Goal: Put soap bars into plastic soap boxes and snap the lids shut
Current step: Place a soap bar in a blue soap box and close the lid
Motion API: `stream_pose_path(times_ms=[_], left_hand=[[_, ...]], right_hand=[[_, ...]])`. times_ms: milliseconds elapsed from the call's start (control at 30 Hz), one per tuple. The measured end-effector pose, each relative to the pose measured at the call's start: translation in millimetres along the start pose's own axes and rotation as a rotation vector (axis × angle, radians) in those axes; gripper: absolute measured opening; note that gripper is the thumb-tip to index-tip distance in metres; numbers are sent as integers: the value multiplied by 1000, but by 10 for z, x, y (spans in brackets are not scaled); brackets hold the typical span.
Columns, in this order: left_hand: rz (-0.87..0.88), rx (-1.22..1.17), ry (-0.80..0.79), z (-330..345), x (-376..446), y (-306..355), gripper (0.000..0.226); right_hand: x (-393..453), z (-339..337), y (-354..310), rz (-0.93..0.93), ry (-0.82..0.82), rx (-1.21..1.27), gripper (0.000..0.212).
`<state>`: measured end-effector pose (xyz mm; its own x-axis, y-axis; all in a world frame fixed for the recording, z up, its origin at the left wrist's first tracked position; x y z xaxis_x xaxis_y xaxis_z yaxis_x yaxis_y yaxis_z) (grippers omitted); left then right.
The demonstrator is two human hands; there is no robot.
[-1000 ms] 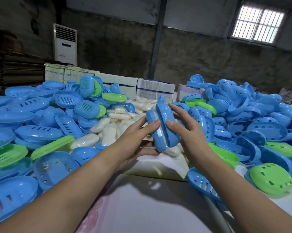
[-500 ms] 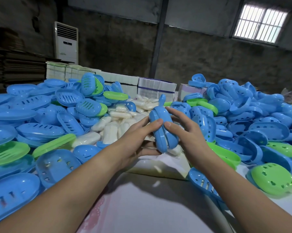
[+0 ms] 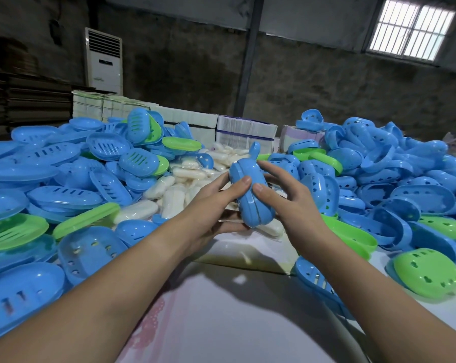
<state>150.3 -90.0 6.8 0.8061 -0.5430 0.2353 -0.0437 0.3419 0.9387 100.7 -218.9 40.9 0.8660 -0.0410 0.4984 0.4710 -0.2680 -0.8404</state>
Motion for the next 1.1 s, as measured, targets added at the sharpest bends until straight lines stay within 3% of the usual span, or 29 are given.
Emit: stream_pose_path(times_ms=[467,867,1100], left_hand=[[2,-126,51,-33,1,5,64],[20,-53,-3,6,-16,36,52],[31,-18,-11,37,-36,53,59]], right_hand=[[-5,37,-26,-54,42,58,37],[-15,26,-67,-79,32,62,38],[-14,-9,-38,-103,22,66,36]])
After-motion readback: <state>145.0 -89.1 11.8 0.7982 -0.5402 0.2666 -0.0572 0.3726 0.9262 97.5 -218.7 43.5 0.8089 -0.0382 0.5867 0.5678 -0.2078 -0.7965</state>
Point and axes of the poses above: each hand's wrist, its own x-axis towards the middle knuckle, its own z-axis out of the palm, y = z × x, the point moved 6 cm from there along x, towards the middle knuckle, and after that the axes turned 1 degree about -x, right-handed, at the moved point
